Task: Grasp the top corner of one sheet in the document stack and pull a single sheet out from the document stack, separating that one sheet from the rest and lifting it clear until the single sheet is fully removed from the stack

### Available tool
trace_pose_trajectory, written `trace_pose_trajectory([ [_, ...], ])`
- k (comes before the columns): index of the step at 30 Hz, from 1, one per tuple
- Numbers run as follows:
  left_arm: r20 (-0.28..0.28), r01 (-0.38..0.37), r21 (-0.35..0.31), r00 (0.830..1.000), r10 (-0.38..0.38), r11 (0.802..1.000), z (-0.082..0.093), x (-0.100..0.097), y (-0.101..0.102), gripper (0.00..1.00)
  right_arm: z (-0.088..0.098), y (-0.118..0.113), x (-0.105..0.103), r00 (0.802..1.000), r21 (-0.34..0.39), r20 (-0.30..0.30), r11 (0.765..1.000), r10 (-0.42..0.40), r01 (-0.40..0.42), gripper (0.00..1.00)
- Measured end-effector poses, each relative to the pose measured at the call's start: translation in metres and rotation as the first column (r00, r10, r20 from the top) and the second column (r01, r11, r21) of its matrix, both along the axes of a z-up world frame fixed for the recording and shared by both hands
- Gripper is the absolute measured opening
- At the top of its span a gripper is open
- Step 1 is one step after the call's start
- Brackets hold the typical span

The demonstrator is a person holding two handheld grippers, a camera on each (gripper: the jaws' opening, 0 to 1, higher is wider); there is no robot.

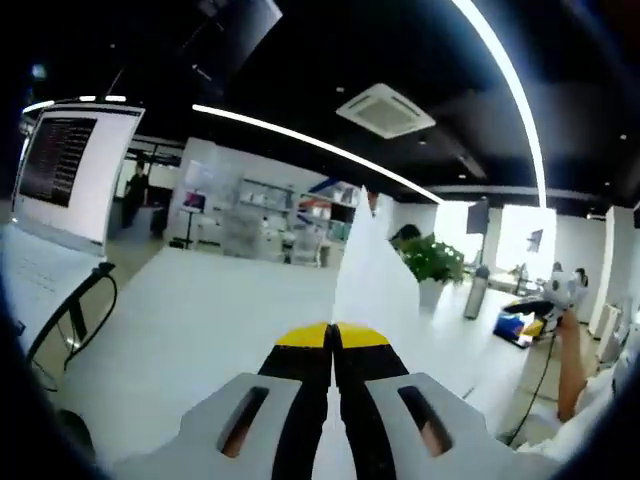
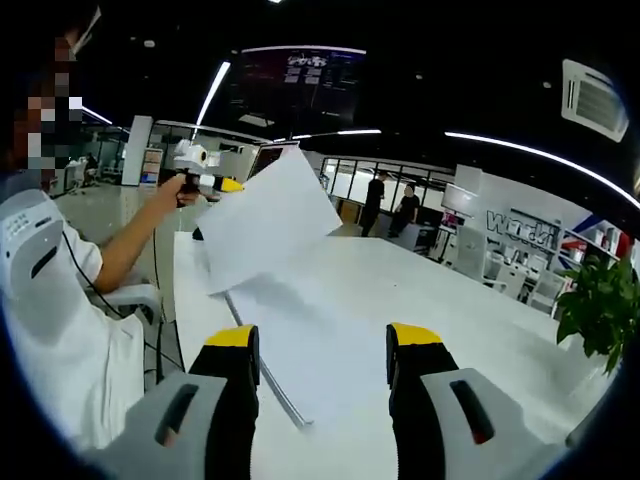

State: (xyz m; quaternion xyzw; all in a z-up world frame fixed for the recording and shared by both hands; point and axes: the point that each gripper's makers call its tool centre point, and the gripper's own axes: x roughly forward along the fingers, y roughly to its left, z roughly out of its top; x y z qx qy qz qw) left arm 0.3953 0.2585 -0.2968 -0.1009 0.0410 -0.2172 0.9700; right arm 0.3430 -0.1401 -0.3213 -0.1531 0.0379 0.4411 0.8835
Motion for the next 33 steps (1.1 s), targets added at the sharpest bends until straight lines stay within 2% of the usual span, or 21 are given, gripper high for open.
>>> trace_pose_trajectory([
  [6, -0.073, -0.073, 0.042, 0.994, 0.076, 0.996, -0.027, 0.016, 0.020, 0.02, 0.000, -0.001, 0.000, 1.000, 0.000, 0.001, 1.000, -0.002, 0.002, 0.51],
  [13, -0.108, -0.101, 0.071, 0.988, 0.108, 0.992, -0.038, 0.019, 0.033, 0.02, -0.001, 0.000, -0.001, 1.000, -0.004, 0.000, 1.000, -0.001, 0.001, 0.51],
  [26, -0.222, -0.086, 0.155, 0.968, 0.119, 0.984, -0.076, 0.026, 0.050, 0.02, -0.004, 0.000, 0.001, 1.000, -0.012, -0.006, 1.000, 0.001, -0.001, 0.51],
  [28, -0.228, -0.076, 0.193, 0.966, 0.120, 0.978, -0.082, 0.026, 0.051, 0.02, -0.004, 0.000, 0.001, 1.000, -0.014, -0.008, 1.000, 0.001, -0.001, 0.51],
  [33, -0.252, -0.056, 0.225, 0.961, 0.114, 0.973, -0.090, 0.024, 0.053, 0.02, -0.005, 0.000, 0.000, 1.000, -0.017, -0.010, 1.000, 0.003, -0.003, 0.51],
])
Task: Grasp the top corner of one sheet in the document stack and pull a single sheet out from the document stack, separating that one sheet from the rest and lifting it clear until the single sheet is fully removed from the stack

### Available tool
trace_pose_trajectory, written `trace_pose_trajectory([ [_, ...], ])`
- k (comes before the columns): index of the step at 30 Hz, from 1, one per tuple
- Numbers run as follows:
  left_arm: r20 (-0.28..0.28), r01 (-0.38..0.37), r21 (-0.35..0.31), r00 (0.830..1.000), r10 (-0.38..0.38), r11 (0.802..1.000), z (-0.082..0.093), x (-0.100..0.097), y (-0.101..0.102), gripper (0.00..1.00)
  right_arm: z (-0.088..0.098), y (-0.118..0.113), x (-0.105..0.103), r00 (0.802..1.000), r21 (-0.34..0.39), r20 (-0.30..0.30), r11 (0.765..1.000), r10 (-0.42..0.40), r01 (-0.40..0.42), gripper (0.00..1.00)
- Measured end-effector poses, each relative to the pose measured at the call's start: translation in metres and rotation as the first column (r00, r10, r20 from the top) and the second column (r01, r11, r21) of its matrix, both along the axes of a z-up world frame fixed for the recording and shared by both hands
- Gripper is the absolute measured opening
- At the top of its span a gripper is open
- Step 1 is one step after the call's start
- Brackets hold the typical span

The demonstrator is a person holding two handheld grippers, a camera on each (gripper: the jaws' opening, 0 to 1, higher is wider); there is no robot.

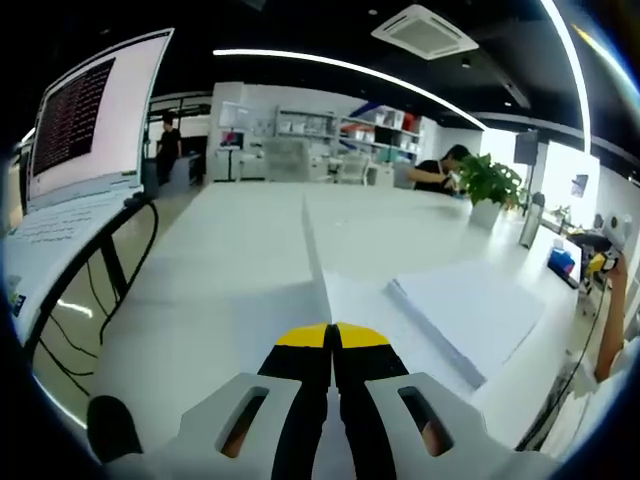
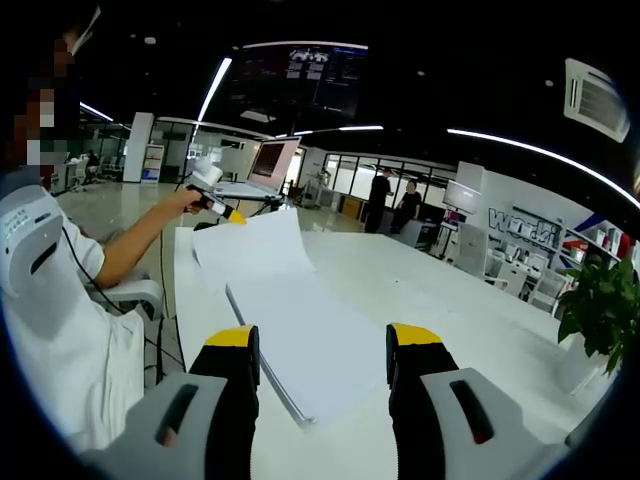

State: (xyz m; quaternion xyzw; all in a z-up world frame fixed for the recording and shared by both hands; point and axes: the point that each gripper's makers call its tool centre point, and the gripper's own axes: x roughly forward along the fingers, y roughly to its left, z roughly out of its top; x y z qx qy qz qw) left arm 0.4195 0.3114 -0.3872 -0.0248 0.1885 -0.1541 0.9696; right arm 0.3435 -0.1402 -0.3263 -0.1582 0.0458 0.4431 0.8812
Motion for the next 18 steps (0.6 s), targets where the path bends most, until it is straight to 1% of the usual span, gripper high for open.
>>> trace_pose_trajectory([
  [1, -0.002, 0.001, 0.000, 1.000, -0.001, 1.000, 0.000, -0.001, 0.000, 0.02, 0.000, 0.000, 0.000, 1.000, 0.000, 0.000, 1.000, 0.000, 0.000, 0.51],
  [3, 0.000, 0.013, -0.023, 1.000, -0.013, 1.000, 0.004, -0.003, -0.001, 0.02, -0.001, 0.000, 0.001, 1.000, -0.003, -0.002, 1.000, 0.000, 0.000, 0.51],
  [5, 0.016, 0.057, -0.106, 0.998, -0.055, 0.993, 0.014, -0.008, -0.010, 0.02, -0.002, 0.000, 0.000, 1.000, -0.005, -0.004, 1.000, 0.001, -0.001, 0.51],
  [7, 0.020, 0.086, -0.146, 0.996, -0.084, 0.985, 0.019, -0.013, -0.012, 0.02, -0.003, 0.000, 0.000, 1.000, -0.009, -0.006, 1.000, 0.002, -0.002, 0.51],
  [9, 0.017, 0.078, -0.143, 0.997, -0.076, 0.987, 0.018, -0.014, -0.004, 0.02, -0.003, 0.001, 0.000, 1.000, -0.013, -0.006, 1.000, 0.004, -0.004, 0.51],
  [11, 0.003, 0.046, -0.153, 0.999, -0.046, 0.987, 0.014, -0.013, 0.008, 0.02, -0.004, 0.001, -0.001, 1.000, -0.016, -0.007, 1.000, 0.007, -0.007, 0.51],
  [12, 0.001, 0.046, -0.155, 0.999, -0.046, 0.987, 0.013, -0.014, 0.011, 0.02, -0.004, 0.001, -0.001, 1.000, -0.017, -0.007, 1.000, 0.008, -0.008, 0.51],
  [14, -0.023, 0.045, -0.163, 0.998, -0.050, 0.986, 0.005, -0.015, 0.015, 0.02, -0.005, 0.002, -0.001, 1.000, -0.020, -0.009, 1.000, 0.009, -0.009, 0.51],
  [18, -0.046, 0.016, -0.158, 0.999, -0.024, 0.987, -0.006, -0.011, 0.020, 0.02, -0.006, 0.004, 0.000, 1.000, -0.027, -0.012, 1.000, 0.011, -0.012, 0.51],
])
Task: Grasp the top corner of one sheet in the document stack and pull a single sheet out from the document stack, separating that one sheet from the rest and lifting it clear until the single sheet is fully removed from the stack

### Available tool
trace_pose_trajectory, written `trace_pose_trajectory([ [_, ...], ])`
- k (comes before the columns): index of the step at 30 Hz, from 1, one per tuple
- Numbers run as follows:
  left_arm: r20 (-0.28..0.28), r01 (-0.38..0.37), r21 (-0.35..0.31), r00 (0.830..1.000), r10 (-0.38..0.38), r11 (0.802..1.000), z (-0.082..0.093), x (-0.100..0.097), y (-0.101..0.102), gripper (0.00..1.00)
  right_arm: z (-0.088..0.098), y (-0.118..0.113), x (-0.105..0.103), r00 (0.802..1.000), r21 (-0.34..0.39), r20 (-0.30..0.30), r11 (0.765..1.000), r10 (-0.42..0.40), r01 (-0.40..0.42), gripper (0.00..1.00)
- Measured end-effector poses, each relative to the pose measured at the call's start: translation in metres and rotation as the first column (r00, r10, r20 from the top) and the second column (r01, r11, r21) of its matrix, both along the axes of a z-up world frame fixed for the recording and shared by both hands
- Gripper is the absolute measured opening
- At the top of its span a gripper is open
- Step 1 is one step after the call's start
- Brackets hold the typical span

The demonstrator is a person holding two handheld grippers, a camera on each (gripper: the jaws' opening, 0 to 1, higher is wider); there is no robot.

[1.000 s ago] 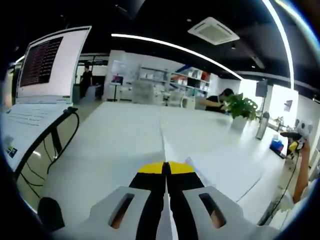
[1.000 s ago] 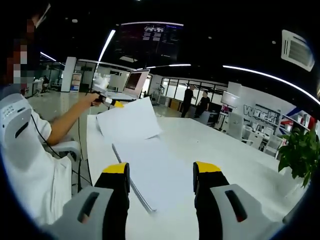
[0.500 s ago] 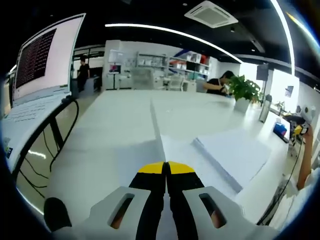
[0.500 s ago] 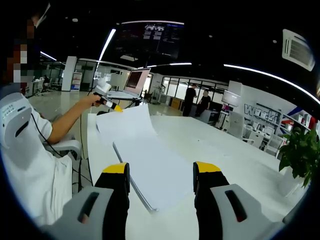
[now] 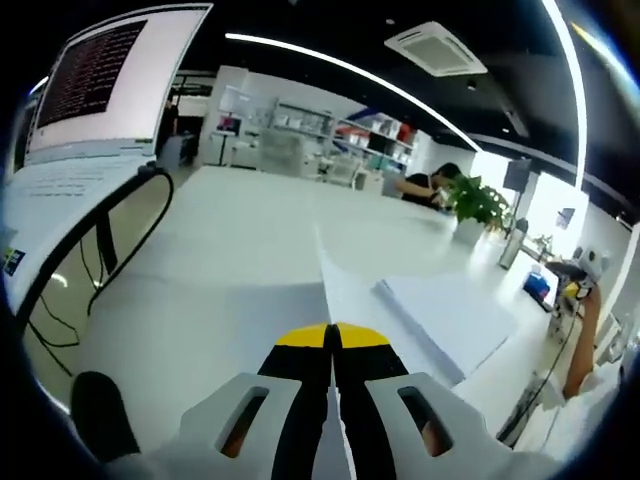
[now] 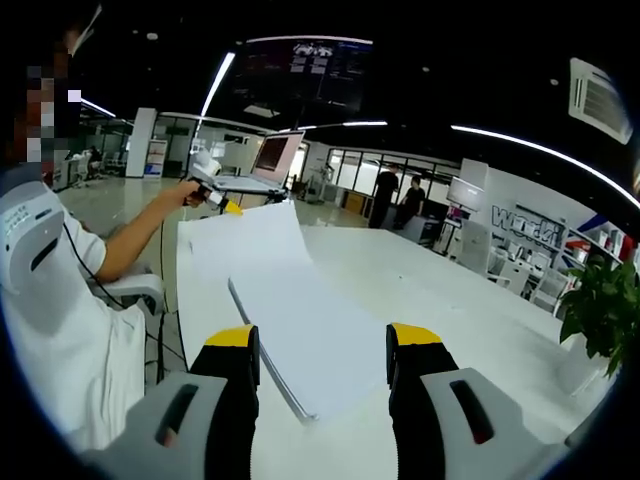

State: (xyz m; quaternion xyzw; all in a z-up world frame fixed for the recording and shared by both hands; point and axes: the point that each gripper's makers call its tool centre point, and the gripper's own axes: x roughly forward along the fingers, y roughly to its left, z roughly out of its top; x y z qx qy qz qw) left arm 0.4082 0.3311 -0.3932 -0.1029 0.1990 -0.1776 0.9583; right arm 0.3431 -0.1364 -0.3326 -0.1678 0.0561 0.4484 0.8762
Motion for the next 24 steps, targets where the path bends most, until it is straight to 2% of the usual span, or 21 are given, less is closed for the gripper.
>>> trace_pose_trajectory([
  [15, -0.098, -0.039, -0.007, 0.994, 0.038, 0.999, -0.025, 0.015, -0.009, 0.03, -0.001, 0.000, -0.001, 1.000, -0.011, 0.002, 1.000, 0.001, -0.001, 0.51],
  [24, -0.134, -0.012, -0.020, 0.991, 0.009, 1.000, -0.029, 0.012, -0.018, 0.03, -0.002, 0.000, 0.000, 1.000, -0.015, 0.001, 1.000, 0.003, -0.003, 0.51],
])
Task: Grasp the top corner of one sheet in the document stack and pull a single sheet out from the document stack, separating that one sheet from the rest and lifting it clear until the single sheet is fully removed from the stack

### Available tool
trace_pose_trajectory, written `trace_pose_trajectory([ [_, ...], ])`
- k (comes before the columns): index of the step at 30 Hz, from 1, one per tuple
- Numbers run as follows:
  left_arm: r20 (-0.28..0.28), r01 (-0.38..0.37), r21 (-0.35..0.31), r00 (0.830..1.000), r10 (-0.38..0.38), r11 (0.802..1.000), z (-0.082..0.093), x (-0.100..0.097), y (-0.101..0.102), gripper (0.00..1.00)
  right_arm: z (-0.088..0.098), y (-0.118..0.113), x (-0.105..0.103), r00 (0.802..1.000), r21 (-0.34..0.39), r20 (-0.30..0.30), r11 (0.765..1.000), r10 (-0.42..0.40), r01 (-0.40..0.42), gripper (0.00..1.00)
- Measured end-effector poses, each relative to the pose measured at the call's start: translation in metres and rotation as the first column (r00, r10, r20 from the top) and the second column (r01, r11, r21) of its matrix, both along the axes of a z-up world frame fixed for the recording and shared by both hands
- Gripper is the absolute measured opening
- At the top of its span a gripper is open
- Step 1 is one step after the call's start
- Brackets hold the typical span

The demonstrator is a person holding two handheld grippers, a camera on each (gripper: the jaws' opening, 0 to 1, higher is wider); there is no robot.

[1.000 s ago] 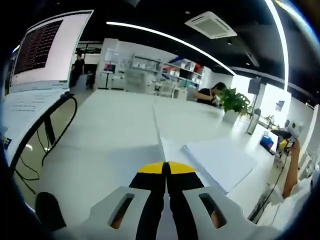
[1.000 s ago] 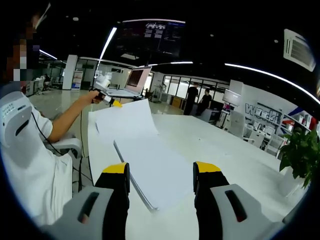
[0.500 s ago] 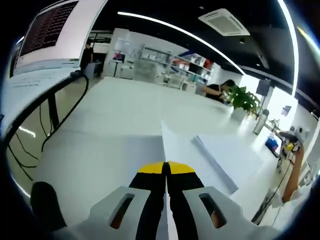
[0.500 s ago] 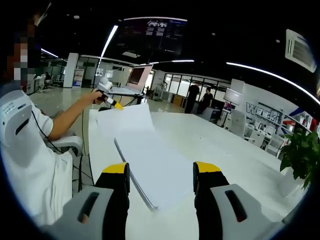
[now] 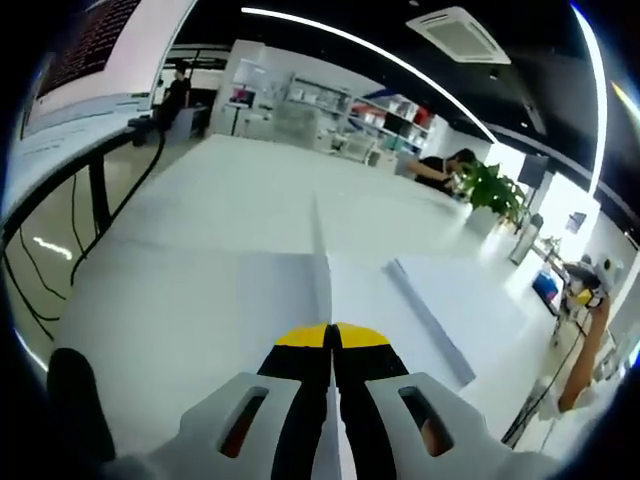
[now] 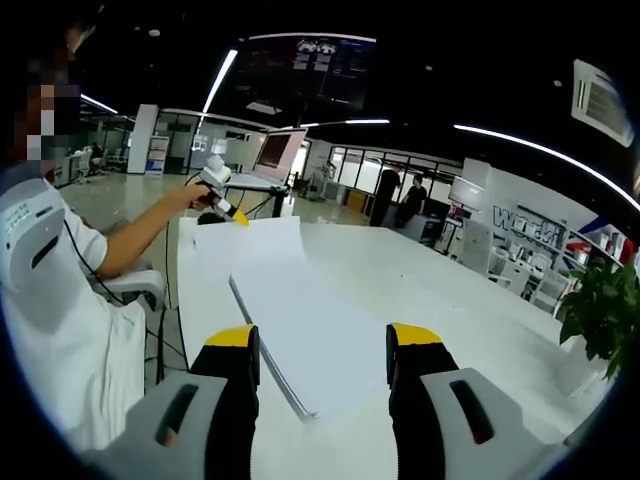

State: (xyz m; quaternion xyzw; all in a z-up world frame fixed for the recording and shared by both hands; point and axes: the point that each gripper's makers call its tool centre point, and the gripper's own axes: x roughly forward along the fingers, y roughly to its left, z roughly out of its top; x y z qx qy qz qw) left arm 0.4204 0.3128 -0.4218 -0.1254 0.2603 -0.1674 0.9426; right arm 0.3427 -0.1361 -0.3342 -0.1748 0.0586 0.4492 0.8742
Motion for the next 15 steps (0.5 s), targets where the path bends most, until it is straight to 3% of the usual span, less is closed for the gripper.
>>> trace_pose_trajectory([
  [10, -0.010, 0.028, 0.038, 1.000, -0.028, 0.999, -0.0043, -0.0033, -0.0029, 0.03, -0.0001, 0.0006, -0.0008, 1.000, -0.003, 0.001, 1.000, 0.003, -0.003, 0.51],
  [15, -0.009, 0.055, 0.087, 0.998, -0.055, 0.995, -0.0090, -0.0016, -0.0032, 0.03, -0.0005, 0.0005, -0.0006, 1.000, -0.006, 0.001, 1.000, 0.004, -0.004, 0.51],
])
